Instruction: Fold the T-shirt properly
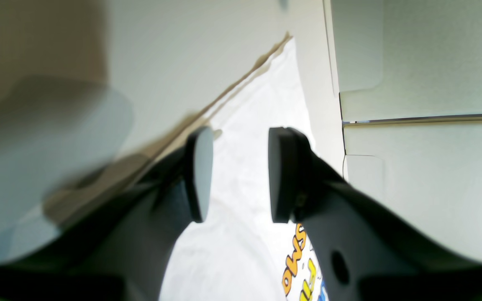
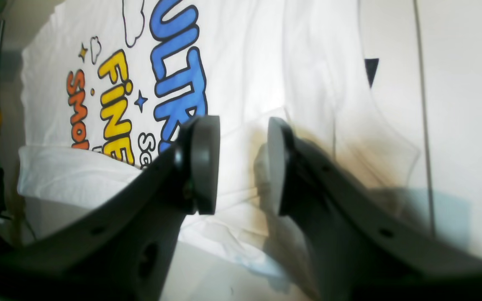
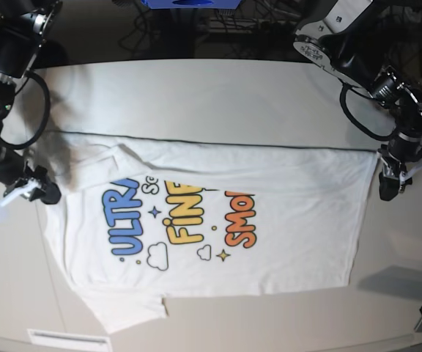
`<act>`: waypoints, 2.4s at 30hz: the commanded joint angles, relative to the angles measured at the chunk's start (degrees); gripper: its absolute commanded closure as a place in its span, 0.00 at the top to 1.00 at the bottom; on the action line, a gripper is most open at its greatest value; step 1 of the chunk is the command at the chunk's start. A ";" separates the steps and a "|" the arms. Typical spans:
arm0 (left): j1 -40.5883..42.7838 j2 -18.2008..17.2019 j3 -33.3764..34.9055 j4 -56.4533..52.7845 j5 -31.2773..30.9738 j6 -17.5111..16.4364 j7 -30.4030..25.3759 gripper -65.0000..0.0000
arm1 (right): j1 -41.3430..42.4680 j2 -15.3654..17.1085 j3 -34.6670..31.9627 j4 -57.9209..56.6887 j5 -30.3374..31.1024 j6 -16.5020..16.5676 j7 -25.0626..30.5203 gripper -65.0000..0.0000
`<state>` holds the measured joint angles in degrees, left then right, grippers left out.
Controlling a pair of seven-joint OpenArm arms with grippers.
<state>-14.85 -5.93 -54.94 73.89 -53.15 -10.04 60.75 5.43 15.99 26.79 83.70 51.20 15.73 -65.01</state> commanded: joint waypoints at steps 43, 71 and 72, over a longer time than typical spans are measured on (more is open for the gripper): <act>33.97 -2.11 27.82 31.48 37.10 -4.95 -18.86 0.33 | -24.99 -9.53 -45.38 26.41 -72.34 -11.64 27.61 0.47; 34.59 -2.11 27.82 31.30 37.36 -4.95 -18.86 0.33 | -21.04 -9.26 -41.51 21.13 -72.08 -11.20 27.52 0.44; 34.50 -2.11 27.82 31.30 37.36 -4.95 -18.86 0.33 | -20.95 -9.26 -41.51 21.13 -72.08 -11.20 27.52 0.41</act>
<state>19.84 -7.33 -26.85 104.31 -15.79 -15.03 43.22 -16.03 6.59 -14.85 103.94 -20.51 4.89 -38.48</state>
